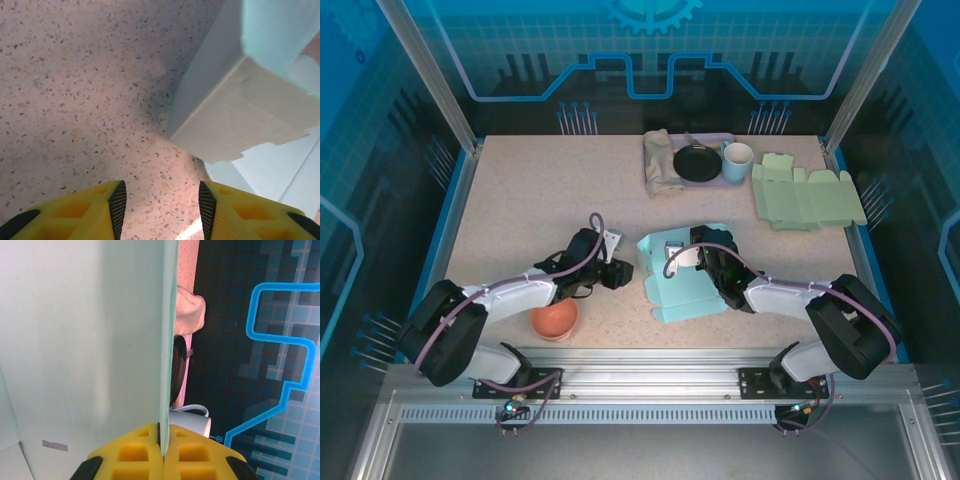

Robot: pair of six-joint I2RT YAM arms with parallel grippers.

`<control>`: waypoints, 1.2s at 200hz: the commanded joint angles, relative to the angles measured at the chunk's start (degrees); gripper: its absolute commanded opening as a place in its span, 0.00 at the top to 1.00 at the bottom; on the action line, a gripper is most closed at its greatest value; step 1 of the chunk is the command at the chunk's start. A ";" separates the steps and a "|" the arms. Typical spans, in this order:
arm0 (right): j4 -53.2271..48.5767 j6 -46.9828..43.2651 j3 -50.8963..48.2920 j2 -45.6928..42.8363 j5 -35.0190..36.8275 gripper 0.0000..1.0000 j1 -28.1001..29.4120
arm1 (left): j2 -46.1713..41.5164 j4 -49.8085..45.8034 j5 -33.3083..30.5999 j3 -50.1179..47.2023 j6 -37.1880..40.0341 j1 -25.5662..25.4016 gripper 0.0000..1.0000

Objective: Fold the paper box

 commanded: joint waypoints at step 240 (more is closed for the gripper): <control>1.53 -0.84 -0.77 1.54 1.69 1.00 0.99 | 14.24 5.76 8.16 11.69 -1.29 -3.19 0.55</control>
